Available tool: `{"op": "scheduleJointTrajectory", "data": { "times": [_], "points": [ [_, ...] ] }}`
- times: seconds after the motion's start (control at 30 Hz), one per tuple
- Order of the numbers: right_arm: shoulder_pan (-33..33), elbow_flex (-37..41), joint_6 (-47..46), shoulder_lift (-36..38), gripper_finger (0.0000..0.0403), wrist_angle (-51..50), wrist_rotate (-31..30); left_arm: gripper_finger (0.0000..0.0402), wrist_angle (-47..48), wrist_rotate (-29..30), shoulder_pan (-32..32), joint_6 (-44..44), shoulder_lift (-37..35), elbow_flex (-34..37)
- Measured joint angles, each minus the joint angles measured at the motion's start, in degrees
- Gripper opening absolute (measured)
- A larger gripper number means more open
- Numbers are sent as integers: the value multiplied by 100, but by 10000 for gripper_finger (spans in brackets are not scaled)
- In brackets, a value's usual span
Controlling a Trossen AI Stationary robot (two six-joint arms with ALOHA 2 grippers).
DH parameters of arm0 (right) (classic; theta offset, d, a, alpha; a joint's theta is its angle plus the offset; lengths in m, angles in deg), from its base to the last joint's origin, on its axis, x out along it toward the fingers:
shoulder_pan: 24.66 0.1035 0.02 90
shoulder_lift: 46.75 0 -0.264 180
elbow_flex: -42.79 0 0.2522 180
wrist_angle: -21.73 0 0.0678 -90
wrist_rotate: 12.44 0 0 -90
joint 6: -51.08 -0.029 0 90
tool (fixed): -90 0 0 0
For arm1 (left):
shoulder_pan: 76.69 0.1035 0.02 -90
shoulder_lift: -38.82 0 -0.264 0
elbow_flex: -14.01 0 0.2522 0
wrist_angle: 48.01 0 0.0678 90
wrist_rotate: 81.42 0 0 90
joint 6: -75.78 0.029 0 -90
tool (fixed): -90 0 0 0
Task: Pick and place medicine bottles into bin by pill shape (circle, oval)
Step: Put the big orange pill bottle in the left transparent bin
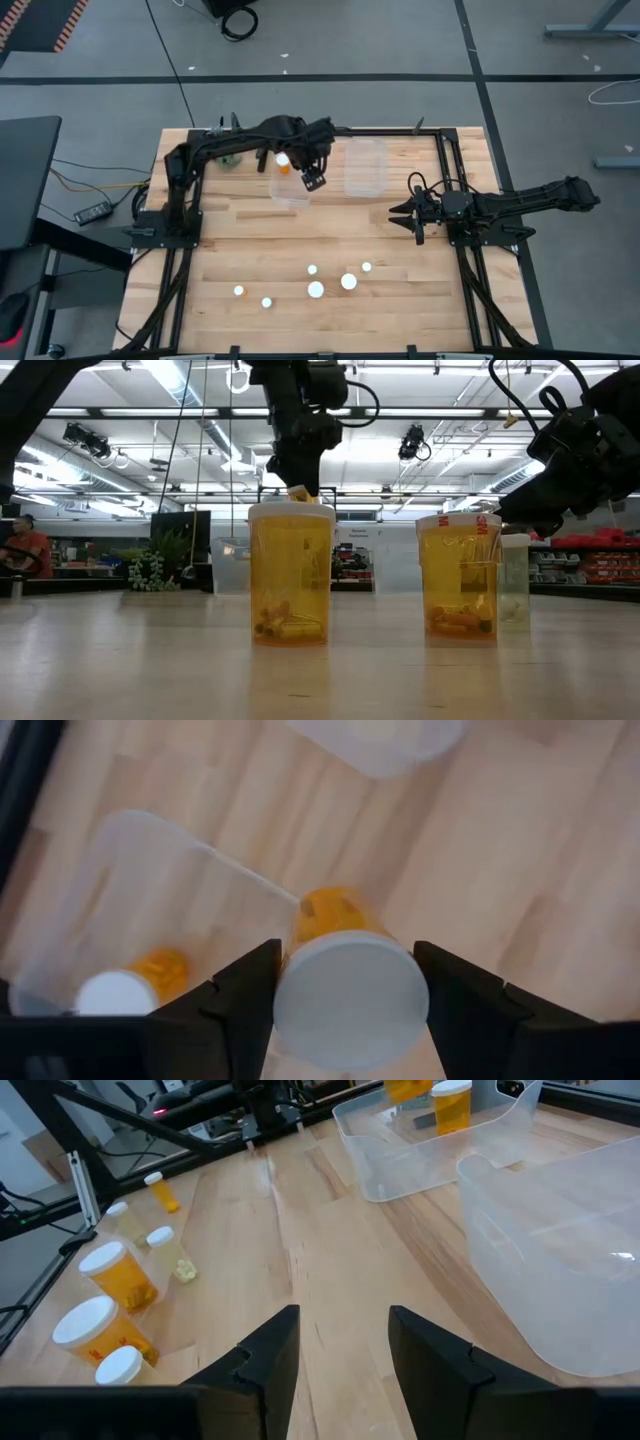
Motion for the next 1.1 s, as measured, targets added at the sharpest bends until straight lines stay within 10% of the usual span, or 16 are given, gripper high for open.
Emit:
{"op": "scheduleJointTrajectory", "data": {
  "times": [1.1],
  "points": [
    [0, 0, 0, 0, 161, 0, 1, 224, -376, 566, 719, 636, 894, 35]
  ]
}}
